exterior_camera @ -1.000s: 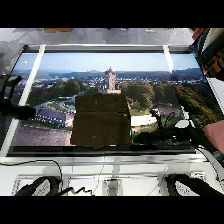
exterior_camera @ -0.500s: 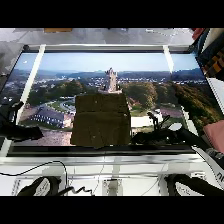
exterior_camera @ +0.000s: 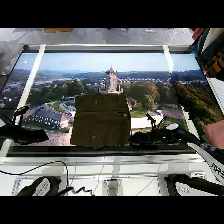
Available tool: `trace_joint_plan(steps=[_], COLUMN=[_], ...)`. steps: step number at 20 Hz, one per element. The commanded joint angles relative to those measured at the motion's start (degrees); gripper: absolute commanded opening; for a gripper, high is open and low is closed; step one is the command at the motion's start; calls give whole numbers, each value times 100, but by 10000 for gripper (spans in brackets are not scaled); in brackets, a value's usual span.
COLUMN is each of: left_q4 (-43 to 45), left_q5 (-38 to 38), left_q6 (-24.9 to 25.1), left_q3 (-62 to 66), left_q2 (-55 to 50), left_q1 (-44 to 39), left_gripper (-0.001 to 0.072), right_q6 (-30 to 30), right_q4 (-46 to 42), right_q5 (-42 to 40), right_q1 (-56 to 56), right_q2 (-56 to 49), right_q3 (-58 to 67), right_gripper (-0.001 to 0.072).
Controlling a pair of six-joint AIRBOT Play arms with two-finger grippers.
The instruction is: Fold the clothes and pants, and hang the long-sleeved shirts on hangers.
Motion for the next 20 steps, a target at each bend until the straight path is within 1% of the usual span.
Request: trace_joint_plan(steps=[1,3,4,5,9,12,13,14,15,18,19,20], left_q4=[-616,-767,-839,-844,-892,-1349,-1486,-1620,-1718,-1882,-1952,-2044], left_q5=[-15,-20,-15,-9,238,442,490,551,577,667,680,678], left_q6=[7,4,7,11,74,428,516,564,623,710,804,918], left_q3=[-15,-17,-63,-146,-802,-1226,-1276,-1294,-1294,-1294,-1294,-1296], left_q2=[-343,-533,-601,-640,-656,-656,-656,-656,-656,-656,-656,-658], left_q1=[4,2,4,2,2,2,2,2,2,0,0,0], left_gripper=[619,619,618,619,618,618,619,619,618,618,616,577], right_q6=[-103,-103,-101,-101,-103,-101,-103,-103,-103,-101,-101,-101], right_q4=[302,302,302,304,304,297,306,306,306,297,297,293], right_q5=[-205,-197,-190,-151,39,-83,-192,-334,-442,-501,-494,-485], right_q1=[7,7,7,7,22,308,442,566,640,654,654,654], right_q2=[-33,-33,-33,-33,-33,-33,-33,-31,-31,-28,-26,-28], right_q3=[-2,-2,-2,-2,-2,-2,-2,-2,0,83,129,195], right_gripper=[384,382,362,317,317,316,304,180,94,68,34,33])
